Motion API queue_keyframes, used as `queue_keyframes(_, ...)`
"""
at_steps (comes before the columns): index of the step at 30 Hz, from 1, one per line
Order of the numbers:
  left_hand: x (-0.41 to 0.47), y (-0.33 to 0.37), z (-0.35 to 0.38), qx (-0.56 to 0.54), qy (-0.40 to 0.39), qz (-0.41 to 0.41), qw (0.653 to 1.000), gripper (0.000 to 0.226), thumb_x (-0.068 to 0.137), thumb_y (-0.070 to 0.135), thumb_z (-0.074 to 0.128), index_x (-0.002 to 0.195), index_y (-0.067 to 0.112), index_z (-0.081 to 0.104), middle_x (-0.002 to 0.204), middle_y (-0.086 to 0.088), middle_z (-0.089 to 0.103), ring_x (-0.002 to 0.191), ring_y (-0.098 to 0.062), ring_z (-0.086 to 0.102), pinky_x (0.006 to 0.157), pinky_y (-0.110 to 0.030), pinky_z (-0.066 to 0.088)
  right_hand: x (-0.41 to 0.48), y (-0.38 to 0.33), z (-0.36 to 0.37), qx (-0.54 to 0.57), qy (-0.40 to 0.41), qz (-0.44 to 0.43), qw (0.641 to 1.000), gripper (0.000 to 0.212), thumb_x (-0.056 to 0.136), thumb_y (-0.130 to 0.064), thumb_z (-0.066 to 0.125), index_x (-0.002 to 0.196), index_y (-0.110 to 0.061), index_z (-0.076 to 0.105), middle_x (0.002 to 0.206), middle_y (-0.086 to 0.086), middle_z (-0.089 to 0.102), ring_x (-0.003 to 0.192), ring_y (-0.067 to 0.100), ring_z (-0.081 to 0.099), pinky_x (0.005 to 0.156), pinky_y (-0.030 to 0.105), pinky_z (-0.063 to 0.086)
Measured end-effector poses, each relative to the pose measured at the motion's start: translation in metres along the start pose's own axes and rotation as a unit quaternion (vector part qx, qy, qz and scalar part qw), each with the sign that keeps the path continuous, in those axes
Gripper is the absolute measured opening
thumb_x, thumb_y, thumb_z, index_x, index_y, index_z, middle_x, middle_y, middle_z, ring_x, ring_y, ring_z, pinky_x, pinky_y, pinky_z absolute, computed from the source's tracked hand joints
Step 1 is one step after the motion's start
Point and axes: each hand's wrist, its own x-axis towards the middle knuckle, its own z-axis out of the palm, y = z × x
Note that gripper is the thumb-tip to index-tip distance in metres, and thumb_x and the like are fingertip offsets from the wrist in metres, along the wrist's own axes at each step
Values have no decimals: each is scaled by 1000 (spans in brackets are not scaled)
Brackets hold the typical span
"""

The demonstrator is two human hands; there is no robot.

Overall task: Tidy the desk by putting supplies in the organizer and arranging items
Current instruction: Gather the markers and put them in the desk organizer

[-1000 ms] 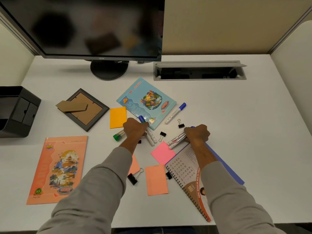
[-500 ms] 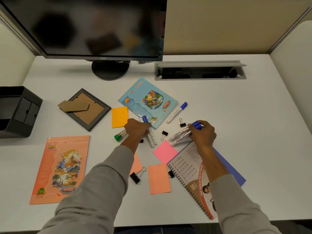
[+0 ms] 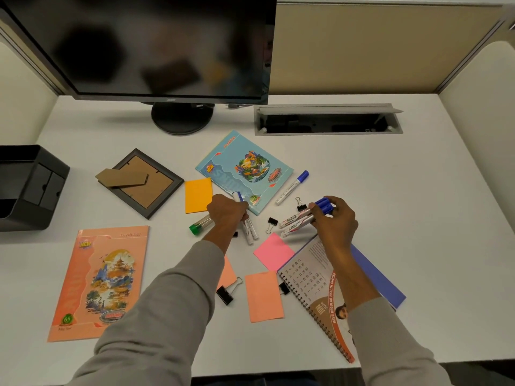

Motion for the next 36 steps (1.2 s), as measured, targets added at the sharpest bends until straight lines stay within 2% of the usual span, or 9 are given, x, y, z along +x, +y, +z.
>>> queue_keyframes(3, -2, 0, 0, 3, -18, 11, 1000, 39, 77, 35, 83, 99, 7, 67, 79, -2, 76, 50, -5, 65, 53, -13, 48, -3, -2, -1, 5, -6, -10, 1000, 43, 84, -33, 78, 121, -18, 63, 116, 8, 69, 105, 25, 64, 87, 42, 58)
queue_keyframes(5, -2, -1, -1, 15, -26, 25, 999, 40, 75, 36, 84, 99, 7, 71, 80, -2, 76, 56, -7, 69, 61, -18, 55, -6, -4, -2, 0, -8, -23, 1000, 43, 85, -31, 77, 123, -17, 62, 116, 8, 69, 105, 22, 63, 77, 17, 51)
queue_keyframes(8, -7, -3, -6, 13, -41, 60, 997, 39, 74, 34, 86, 99, 8, 73, 92, -7, 75, 71, -19, 74, 77, -34, 62, -8, -6, 0, 10, -8, -38, 999, 46, 85, -28, 78, 126, -17, 61, 117, 7, 68, 101, 20, 66, 68, 5, 44)
queue_keyframes(15, -23, -8, -32, -58, -68, 208, 974, 44, 75, 28, 85, 114, 11, 73, 100, -7, 77, 87, -20, 73, 84, -43, 60, -19, -19, 10, 18, -30, -105, 994, 45, 86, -22, 76, 128, -12, 62, 114, 12, 71, 82, 15, 68, 64, 3, 50)
queue_keyframes(20, -42, -15, -60, -68, -36, 333, 940, 35, 82, 21, 80, 115, 11, 73, 97, -2, 77, 83, -4, 70, 77, -15, 56, -32, -29, 23, 15, -63, -154, 986, 45, 88, -20, 75, 130, -14, 61, 108, 5, 72, 83, 11, 70, 68, 4, 51)
queue_keyframes(23, -50, -20, -77, -101, -31, 363, 926, 33, 83, 15, 79, 116, 10, 73, 97, -1, 76, 87, -3, 71, 75, -12, 55, -39, -35, 34, -4, -81, -177, 981, 42, 89, -20, 74, 129, -16, 61, 98, 0, 72, 70, 3, 67, 65, 4, 50)
queue_keyframes(27, -58, -27, -102, -131, -13, 387, 913, 31, 84, 14, 78, 115, 10, 73, 97, 1, 75, 87, -1, 71, 77, -14, 55, -49, -40, 50, -16, -118, -215, 969, 31, 90, -25, 73, 119, -21, 63, 92, 2, 73, 75, 14, 72, 71, 29, 60)
queue_keyframes(28, -59, -29, -109, -137, -8, 390, 911, 31, 84, 14, 78, 114, 10, 74, 96, 1, 76, 87, -4, 71, 77, -15, 56, -52, -41, 54, -13, -126, -221, 967, 29, 90, -24, 73, 118, -20, 63, 89, 1, 73, 74, 16, 71, 69, 30, 59)
queue_keyframes(36, -61, -52, -148, -180, 15, 368, 912, 13, 86, 10, 76, 99, 11, 73, 85, 0, 74, 84, -9, 73, 75, -24, 59, -79, -56, 86, 9, -189, -249, 950, 30, 89, -19, 75, 117, -18, 65, 88, -2, 70, 76, 13, 69, 70, 7, 50)
